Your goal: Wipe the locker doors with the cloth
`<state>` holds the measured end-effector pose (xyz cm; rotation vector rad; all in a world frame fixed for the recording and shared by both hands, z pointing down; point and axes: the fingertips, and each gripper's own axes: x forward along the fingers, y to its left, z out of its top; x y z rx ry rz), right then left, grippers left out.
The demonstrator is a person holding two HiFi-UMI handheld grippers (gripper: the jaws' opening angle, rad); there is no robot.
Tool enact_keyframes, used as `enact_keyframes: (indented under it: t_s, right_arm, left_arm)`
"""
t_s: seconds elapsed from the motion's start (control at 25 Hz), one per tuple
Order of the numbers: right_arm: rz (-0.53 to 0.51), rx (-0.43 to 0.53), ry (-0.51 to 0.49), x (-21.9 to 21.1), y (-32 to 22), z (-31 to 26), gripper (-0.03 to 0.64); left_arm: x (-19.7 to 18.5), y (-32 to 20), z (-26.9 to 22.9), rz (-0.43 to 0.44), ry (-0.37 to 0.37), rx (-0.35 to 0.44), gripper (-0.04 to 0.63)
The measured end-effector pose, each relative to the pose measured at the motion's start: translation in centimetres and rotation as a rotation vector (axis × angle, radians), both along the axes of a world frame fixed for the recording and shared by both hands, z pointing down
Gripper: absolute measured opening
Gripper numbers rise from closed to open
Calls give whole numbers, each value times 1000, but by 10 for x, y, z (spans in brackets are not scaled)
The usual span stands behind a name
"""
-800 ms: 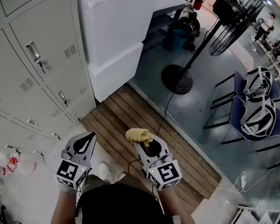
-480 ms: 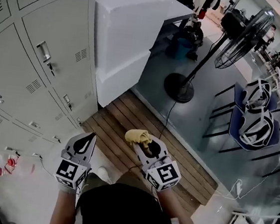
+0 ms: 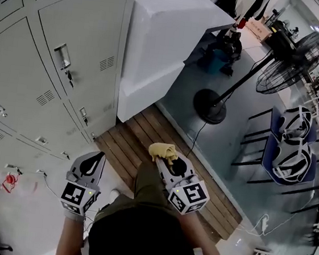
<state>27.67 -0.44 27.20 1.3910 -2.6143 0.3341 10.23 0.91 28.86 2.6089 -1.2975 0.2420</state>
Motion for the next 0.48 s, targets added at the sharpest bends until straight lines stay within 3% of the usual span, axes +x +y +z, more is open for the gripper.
enact_keyframes:
  t_s: [0.28, 0.48]
  right_arm:
    - [-80, -38, 3, -12, -93, 17, 140]
    - [-225, -77, -9, -22, -184, 31, 140]
  left_arm:
    - [-22, -63, 27, -102, -24, -6, 9]
    - [-21, -126, 32, -237, -44, -42, 9]
